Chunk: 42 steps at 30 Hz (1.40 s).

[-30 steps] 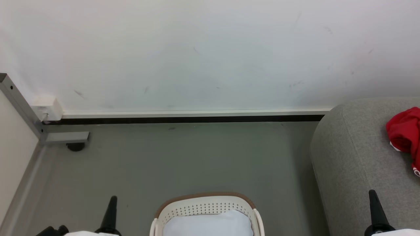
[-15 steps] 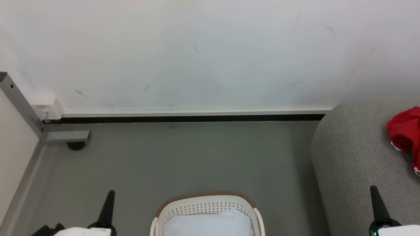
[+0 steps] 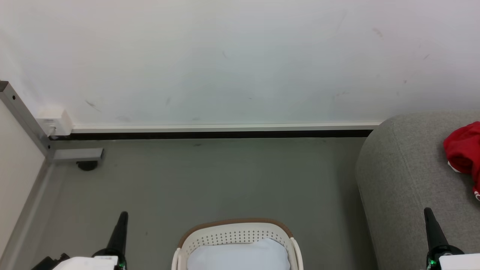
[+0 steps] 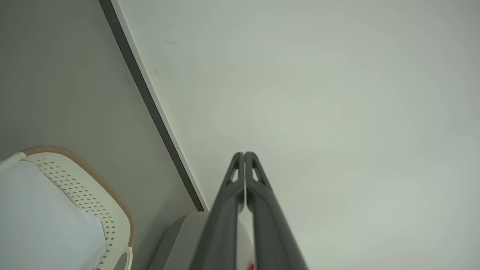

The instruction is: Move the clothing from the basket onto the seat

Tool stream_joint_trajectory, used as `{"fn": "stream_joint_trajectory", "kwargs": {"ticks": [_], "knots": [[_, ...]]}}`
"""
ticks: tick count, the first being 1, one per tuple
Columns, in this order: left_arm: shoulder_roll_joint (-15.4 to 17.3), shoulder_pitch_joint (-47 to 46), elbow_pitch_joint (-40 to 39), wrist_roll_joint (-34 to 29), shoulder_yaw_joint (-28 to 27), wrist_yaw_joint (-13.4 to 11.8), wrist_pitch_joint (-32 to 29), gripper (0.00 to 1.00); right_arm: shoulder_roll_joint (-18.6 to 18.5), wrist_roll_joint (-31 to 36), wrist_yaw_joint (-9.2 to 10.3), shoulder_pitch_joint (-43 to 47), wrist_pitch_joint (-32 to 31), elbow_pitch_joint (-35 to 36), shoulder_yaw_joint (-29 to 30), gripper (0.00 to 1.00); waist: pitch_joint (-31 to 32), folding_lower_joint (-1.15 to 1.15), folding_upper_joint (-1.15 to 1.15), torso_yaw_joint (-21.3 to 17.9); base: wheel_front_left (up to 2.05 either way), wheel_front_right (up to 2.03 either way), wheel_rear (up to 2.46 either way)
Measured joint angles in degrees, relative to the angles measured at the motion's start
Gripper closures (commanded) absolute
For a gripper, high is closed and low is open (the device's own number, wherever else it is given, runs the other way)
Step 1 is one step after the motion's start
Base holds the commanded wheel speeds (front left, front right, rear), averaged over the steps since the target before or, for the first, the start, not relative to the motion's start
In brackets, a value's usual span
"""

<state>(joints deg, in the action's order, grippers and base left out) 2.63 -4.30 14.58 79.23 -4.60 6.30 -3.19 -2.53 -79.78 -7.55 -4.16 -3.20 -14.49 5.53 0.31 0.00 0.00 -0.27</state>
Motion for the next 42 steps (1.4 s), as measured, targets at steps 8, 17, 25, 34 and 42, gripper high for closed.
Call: {"fn": "stream_joint_trajectory", "kwargs": {"ticks": [8, 17, 25, 34, 42], "knots": [[0.0, -0.4, -0.1, 3.6, -0.5, 0.3, -0.9, 1.0, 0.0, -3.5, 0.0, -0.4, -1.0, 0.1, 0.3, 1.0, -0.1, 0.0, 0.0, 0.1, 0.0, 0.0, 0.0], [0.0, -1.1, -0.3, 7.8, -1.1, 0.7, -2.1, 1.0, -0.1, -7.4, 0.0, -1.1, -2.0, 0.2, 0.5, 1.0, -0.3, 0.0, 0.0, 0.2, 0.0, 0.0, 0.0], [0.0, -1.4, -0.4, 11.0, -1.7, 0.8, -2.9, 1.0, -0.1, -10.5, 0.0, -1.6, -2.8, 0.2, 0.8, 1.0, -0.4, 0.0, 0.0, 0.2, 0.0, 0.0, 0.0], [0.1, -1.7, -0.4, 12.8, -2.0, 1.1, -3.3, 1.0, -0.2, -12.6, 0.0, -1.7, -3.4, 0.3, 0.9, 1.0, -0.5, 0.0, 0.0, 0.3, 0.0, 0.0, 0.0], [0.1, -1.7, -0.4, 12.8, -2.0, 1.1, -3.3, 1.0, -0.2, -12.6, 0.0, -1.7, -3.4, 0.3, 0.9, 1.0, -0.5, 0.0, 0.0, 0.3, 0.0, 0.0, 0.0]]}}
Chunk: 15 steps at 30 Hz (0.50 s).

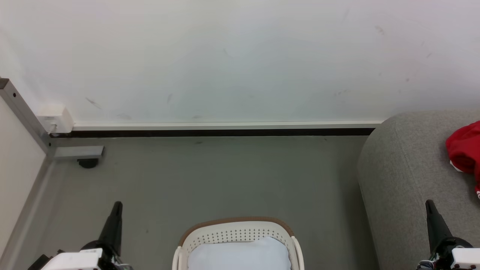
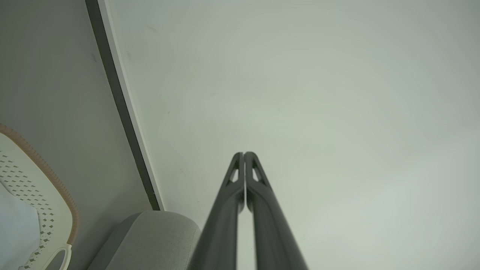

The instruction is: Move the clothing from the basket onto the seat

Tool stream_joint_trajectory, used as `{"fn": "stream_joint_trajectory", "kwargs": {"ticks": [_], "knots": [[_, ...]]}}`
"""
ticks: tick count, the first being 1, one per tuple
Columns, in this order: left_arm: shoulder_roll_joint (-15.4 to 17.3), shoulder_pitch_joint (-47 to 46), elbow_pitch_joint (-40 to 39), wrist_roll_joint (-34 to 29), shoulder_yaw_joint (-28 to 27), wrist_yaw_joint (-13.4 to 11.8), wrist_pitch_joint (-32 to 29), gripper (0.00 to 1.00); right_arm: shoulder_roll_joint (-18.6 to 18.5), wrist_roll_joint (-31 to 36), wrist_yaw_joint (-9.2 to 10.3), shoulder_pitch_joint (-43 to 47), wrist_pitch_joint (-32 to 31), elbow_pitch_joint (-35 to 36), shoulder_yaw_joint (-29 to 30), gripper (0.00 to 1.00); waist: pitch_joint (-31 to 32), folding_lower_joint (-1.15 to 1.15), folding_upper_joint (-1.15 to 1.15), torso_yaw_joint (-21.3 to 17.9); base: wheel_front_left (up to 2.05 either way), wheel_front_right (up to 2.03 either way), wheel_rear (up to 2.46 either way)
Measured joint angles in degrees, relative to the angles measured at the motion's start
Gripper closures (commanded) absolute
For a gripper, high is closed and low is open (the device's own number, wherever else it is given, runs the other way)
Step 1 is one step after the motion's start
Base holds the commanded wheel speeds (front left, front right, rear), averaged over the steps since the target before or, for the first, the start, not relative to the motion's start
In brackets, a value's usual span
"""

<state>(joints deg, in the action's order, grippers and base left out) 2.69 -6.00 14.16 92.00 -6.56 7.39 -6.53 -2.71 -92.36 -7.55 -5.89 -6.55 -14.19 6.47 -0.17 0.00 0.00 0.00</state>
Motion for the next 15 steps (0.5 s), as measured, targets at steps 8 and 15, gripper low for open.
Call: {"fn": "stream_joint_trajectory", "kwargs": {"ticks": [8, 15], "knots": [[0.0, 0.0, 0.0, 0.0, 0.0, 0.0, 0.0, 1.0, 0.0, 0.0, 0.0, 0.0, 0.0, 0.0, 0.0, 1.0, 0.0, 0.0, 0.0, 0.0, 0.0, 0.0, 0.0], [0.0, 0.0, 0.0, 0.0, 0.0, 0.0, 0.0, 1.0, 0.0, 0.0, 0.0, 0.0, 0.0, 0.0, 0.0, 1.0, 0.0, 0.0, 0.0, 0.0, 0.0, 0.0, 0.0]]}}
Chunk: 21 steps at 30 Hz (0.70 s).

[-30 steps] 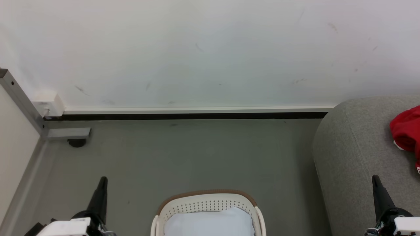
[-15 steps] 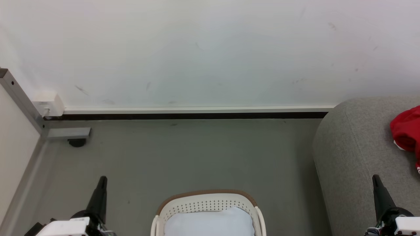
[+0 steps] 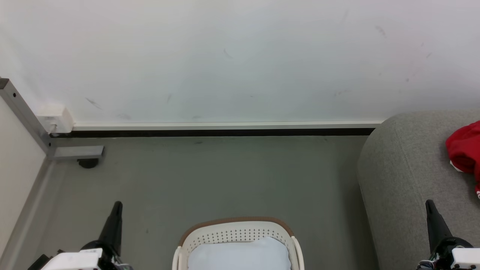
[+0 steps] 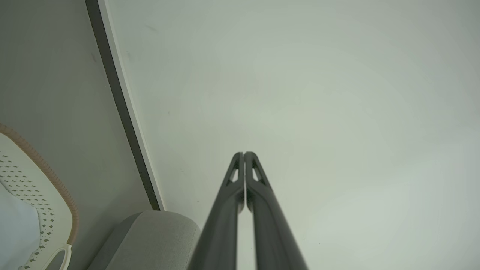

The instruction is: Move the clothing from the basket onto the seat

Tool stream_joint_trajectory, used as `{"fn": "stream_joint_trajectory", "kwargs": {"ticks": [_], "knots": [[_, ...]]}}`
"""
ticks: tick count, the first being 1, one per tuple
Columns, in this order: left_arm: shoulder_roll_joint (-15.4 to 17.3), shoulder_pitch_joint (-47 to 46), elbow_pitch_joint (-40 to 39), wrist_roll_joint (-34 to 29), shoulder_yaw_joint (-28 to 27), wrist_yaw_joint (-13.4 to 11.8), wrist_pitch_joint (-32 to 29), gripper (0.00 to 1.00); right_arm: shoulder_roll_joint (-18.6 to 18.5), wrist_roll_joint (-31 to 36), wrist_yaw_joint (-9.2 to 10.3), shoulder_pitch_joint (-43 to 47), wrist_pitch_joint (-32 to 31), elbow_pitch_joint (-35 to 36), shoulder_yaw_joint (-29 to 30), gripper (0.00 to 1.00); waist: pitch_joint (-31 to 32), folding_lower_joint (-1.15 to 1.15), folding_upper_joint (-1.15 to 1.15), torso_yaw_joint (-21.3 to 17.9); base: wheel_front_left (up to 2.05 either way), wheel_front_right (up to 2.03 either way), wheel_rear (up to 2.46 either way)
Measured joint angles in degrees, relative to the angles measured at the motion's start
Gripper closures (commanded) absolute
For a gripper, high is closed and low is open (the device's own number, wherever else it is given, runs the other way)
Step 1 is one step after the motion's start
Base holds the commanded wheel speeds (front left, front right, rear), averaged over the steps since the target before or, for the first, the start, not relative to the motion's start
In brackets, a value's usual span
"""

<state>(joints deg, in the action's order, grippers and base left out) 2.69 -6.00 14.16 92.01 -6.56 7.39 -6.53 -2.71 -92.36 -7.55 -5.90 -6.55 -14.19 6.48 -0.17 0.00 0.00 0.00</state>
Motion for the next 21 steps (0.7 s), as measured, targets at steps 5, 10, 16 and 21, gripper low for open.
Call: {"fn": "stream_joint_trajectory", "kwargs": {"ticks": [5, 10, 16, 21], "knots": [[0.0, 0.0, 0.0, 0.0, 0.0, 0.0, 0.0, 1.0, 0.0, 0.0, 0.0, 0.0, 0.0, 0.0, 0.0, 1.0, 0.0, 0.0, 0.0, 0.0, 0.0, 0.0, 0.0], [0.0, 0.0, 0.0, 0.0, 0.0, 0.0, 0.0, 1.0, 0.0, 0.0, 0.0, 0.0, 0.0, 0.0, 0.0, 1.0, 0.0, 0.0, 0.0, 0.0, 0.0, 0.0, 0.0], [0.0, 0.0, 0.0, 0.0, 0.0, 0.0, 0.0, 1.0, 0.0, 0.0, 0.0, 0.0, 0.0, 0.0, 0.0, 1.0, 0.0, 0.0, 0.0, 0.0, 0.0, 0.0, 0.0], [0.0, 0.0, 0.0, 0.0, 0.0, 0.0, 0.0, 1.0, 0.0, 0.0, 0.0, 0.0, 0.0, 0.0, 0.0, 1.0, 0.0, 0.0, 0.0, 0.0, 0.0, 0.0, 0.0]]}}
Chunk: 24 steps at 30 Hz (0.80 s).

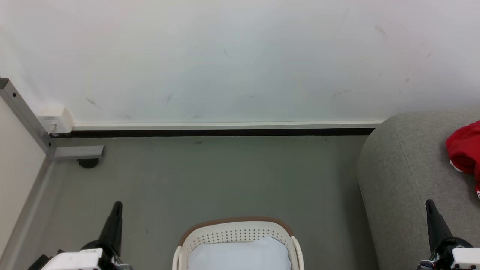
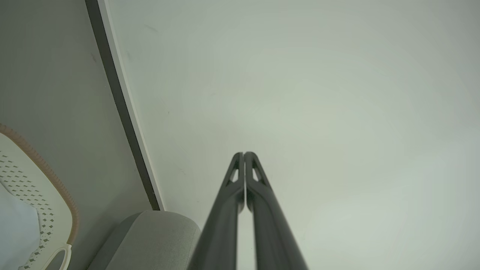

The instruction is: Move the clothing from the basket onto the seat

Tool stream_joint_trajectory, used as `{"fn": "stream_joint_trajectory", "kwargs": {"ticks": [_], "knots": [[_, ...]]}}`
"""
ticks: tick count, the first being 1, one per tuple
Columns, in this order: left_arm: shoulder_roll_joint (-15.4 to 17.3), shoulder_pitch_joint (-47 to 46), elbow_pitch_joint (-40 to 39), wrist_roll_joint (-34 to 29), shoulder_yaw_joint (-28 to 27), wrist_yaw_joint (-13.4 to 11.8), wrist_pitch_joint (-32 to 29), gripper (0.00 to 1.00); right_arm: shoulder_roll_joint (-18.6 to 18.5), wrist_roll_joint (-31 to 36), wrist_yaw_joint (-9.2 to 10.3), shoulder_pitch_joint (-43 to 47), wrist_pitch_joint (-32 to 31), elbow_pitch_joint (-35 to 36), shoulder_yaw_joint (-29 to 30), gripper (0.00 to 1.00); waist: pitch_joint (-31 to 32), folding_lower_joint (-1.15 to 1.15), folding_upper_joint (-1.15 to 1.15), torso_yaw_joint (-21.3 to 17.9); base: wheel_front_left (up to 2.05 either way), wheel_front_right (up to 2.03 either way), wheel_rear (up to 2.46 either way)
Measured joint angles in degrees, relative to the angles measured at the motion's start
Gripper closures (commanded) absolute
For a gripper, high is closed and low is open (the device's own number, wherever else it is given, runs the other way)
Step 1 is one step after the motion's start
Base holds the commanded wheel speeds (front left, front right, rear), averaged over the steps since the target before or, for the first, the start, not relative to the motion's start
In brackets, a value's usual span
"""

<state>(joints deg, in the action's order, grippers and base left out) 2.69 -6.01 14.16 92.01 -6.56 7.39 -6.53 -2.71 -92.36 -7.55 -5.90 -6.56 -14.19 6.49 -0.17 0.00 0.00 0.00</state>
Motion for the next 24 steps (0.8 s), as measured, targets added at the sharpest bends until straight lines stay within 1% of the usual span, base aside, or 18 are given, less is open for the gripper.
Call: {"fn": "stream_joint_trajectory", "kwargs": {"ticks": [24], "knots": [[0.0, 0.0, 0.0, 0.0, 0.0, 0.0, 0.0, 1.0, 0.0, 0.0, 0.01, 0.0, 0.0, 0.0, 0.0, 1.0, 0.0, 0.0, 0.0, 0.0, 0.0, 0.0, 0.0]]}}
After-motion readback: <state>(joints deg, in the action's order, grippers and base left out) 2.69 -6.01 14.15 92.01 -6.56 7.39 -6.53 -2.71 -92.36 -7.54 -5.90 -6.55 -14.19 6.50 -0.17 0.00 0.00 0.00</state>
